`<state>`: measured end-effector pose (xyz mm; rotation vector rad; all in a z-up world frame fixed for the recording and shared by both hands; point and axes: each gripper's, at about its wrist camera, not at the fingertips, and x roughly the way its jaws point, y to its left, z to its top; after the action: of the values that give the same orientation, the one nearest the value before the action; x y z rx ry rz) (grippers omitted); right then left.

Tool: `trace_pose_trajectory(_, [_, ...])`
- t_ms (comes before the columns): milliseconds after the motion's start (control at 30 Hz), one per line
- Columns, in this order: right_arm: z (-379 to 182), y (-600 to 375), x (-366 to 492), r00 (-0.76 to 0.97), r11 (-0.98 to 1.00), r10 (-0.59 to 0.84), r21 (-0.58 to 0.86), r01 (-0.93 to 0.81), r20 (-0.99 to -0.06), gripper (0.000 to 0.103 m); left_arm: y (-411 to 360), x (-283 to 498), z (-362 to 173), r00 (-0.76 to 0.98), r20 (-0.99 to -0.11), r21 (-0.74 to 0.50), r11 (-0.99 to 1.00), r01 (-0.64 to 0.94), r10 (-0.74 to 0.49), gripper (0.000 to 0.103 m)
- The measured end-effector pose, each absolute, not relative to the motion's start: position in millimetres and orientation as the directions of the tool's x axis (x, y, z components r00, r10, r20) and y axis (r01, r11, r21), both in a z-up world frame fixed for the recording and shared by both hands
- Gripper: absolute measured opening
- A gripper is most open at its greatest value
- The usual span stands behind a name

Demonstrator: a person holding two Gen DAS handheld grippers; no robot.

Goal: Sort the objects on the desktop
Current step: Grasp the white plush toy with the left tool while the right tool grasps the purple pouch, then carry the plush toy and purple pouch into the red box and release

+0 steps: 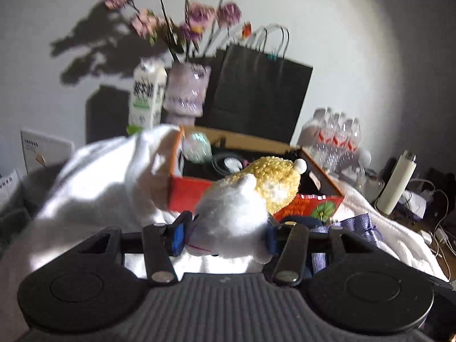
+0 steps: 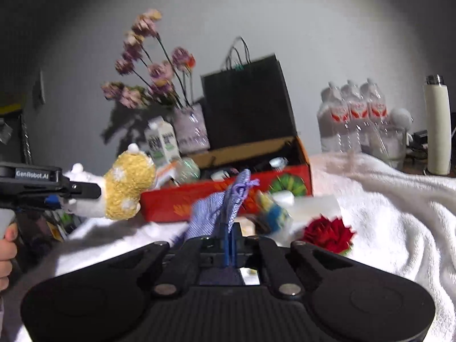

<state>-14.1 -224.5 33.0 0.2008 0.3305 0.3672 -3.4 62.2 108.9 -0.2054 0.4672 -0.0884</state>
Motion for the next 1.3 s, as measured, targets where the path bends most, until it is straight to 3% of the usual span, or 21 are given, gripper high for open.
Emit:
trace_pose_trajectory(133, [61, -227, -24, 0.884, 0.900, 0.407, 0.267, -0.345, -0.229, 0.001, 80, -1, 130, 0.889, -0.430, -0.224, 0.972, 0.063, -0.157, 0.052])
trace_pose_trajectory(300, [101, -228, -11, 0.894, 0.908, 0.401, 0.214, -0.360, -0.198, 0.001, 85, 33, 153, 0.904, -0.409, -0.144, 0.987, 0.070, -0.123, 0.052])
trace_pose_trajectory(467, [145, -208, 51, 0.892, 0.914, 0.404, 0.124, -0.386, -0.202, 0.000, 81, 110, 163, 0.886, -0.455, -0.110, 0.993, 0.046, -0.092, 0.053])
trace_pose_trajectory(633, [176, -184, 140, 0.866, 0.896, 0.437, 0.207, -0.394, -0.244, 0.001, 71, 180, 156, 0.867, -0.496, -0.110, 0.994, -0.004, -0.051, 0.053])
trace_pose_trajectory(700, [168, -179, 182, 0.853, 0.900, 0.423, 0.255, -0.355, -0.305, 0.001, 64, 204, 142, 0.856, -0.513, -0.108, 0.994, 0.005, -0.060, 0.053])
trace_pose_trajectory(800, [129, -171, 251, 0.785, 0.925, 0.372, 0.272, -0.266, -0.495, 0.001, 50, 242, 105, 0.809, -0.588, -0.026, 1.000, 0.000, -0.015, 0.054])
trace_pose_trajectory(900, [77, -158, 293, 0.701, 0.979, 0.200, 0.115, -0.167, -0.684, 0.001, 42, 260, 72, 0.743, -0.670, 0.054, 0.997, 0.056, -0.006, 0.059])
trace_pose_trajectory(967, [59, -156, 298, 0.657, 0.987, 0.138, 0.051, -0.151, -0.741, 0.001, 41, 254, 69, 0.746, -0.666, 0.092, 0.989, 0.117, -0.026, 0.063])
trace_pose_trajectory(1033, [55, -154, 295, 0.652, 0.987, 0.102, -0.006, -0.162, -0.752, 0.010, 44, 248, 79, 0.773, -0.632, 0.090, 0.986, 0.143, -0.055, 0.073])
trace_pose_trajectory(1100, [59, -152, 294, 0.647, 0.984, 0.065, -0.059, -0.168, -0.760, 0.034, 48, 243, 95, 0.801, -0.595, 0.070, 0.989, 0.128, -0.062, 0.082])
trace_pose_trajectory(1233, [92, -152, 285, 0.707, 0.982, 0.063, -0.085, -0.171, -0.704, 0.040, 57, 237, 128, 0.805, -0.592, 0.010, 0.998, 0.057, -0.040, 0.086])
trace_pose_trajectory(1300, [110, -155, 275, 0.718, 0.982, 0.108, -0.041, -0.186, -0.687, 0.049, 62, 234, 138, 0.801, -0.599, -0.016, 1.000, 0.011, -0.019, 0.090])
